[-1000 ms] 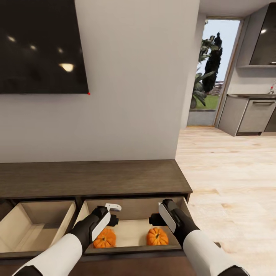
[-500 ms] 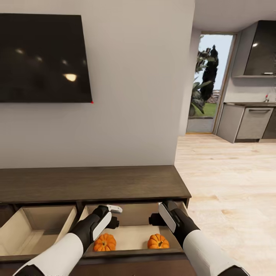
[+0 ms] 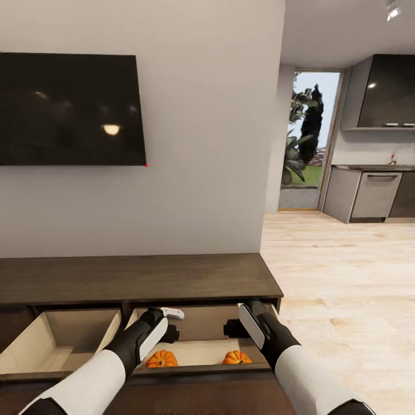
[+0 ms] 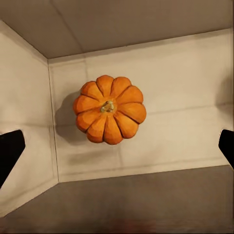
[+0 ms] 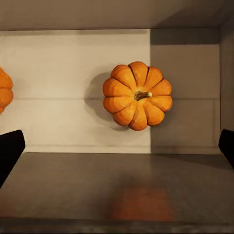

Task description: Place each of the two pumpkins and all three candles from the living room inside a cabinet in the living room (use any cabinet), then make sure every cabinet is closed, and position the cauldron so it is next to a table in the living room.

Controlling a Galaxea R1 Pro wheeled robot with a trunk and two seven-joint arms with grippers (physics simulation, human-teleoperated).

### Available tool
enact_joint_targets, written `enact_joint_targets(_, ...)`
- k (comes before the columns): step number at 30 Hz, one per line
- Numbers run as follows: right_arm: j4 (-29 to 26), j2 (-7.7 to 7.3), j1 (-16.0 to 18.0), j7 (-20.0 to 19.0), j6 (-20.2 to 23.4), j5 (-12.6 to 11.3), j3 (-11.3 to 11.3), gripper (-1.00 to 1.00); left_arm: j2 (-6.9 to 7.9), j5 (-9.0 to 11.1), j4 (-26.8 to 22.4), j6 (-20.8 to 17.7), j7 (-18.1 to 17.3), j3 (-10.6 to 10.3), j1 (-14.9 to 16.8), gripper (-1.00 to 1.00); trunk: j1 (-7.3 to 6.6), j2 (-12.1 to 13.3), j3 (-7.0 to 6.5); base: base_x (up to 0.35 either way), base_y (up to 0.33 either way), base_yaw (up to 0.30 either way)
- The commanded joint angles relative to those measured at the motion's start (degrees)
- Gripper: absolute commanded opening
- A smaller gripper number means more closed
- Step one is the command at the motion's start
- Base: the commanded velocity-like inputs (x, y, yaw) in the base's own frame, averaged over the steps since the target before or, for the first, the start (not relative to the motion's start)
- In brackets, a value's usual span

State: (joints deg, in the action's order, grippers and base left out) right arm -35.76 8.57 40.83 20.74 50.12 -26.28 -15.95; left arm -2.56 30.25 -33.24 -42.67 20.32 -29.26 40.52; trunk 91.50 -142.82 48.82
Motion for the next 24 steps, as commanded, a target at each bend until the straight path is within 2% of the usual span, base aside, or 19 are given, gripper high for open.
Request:
enact_joint_targets(1,-0.17,-0.03,0.04,0.55,0.11,-0.61,-0.22,1.0,0.07,0.61,-0.27,-0.12,0.52,-0.3,0.03,1.0,-0.26,0.38,-0.12,-0.212,0.063,0.0)
enact_joint_targets(11,-6.38,-0.24,-0.28,0.53,0.07,-0.61,-0.17,1.0,0.5,0.63,-3.72,-0.83,0.52,-1.0,-0.16,1.0,-2.46,4.39,-1.91,-0.043,0.013,0.0)
enact_joint_targets(14,-10.7,-0.34,-0.52,0.53,0.11,-0.55,-0.04,1.0,0.65,0.72,-8.11,-0.93,0.56,-0.93,-0.3,1.0,-3.12,5.6,-2.45,-0.005,0.001,0.0)
enact_joint_targets(18,-15.22,-0.38,-0.7,0.53,0.14,-0.53,0.01,1.0,0.74,0.76,-16.89,-2.33,0.67,-0.59,-0.47,1.0,-4.0,7.2,-3.17,-0.162,0.0,0.0)
enact_joint_targets(20,-16.09,-0.42,-0.73,0.53,0.13,-0.53,0.03,1.0,0.92,0.79,-20.55,-2.84,1.72,-0.39,-0.66,1.0,-4.44,8.0,-3.53,-0.282,0.0,0.0)
enact_joint_targets(22,-16.69,-0.46,-0.74,0.53,0.09,-0.52,0.04,1.0,1.11,0.83,-23.78,-3.16,4.23,-0.27,-0.79,1.0,-4.87,8.81,-3.89,-0.31,0.0,0.0)
enact_joint_targets(24,-16.85,-0.47,-0.75,0.53,0.08,-0.56,0.04,1.0,1.16,0.84,-24.61,-3.24,5.06,-0.27,-0.82,1.0,-5.31,9.61,-4.25,-0.321,0.0,0.0)
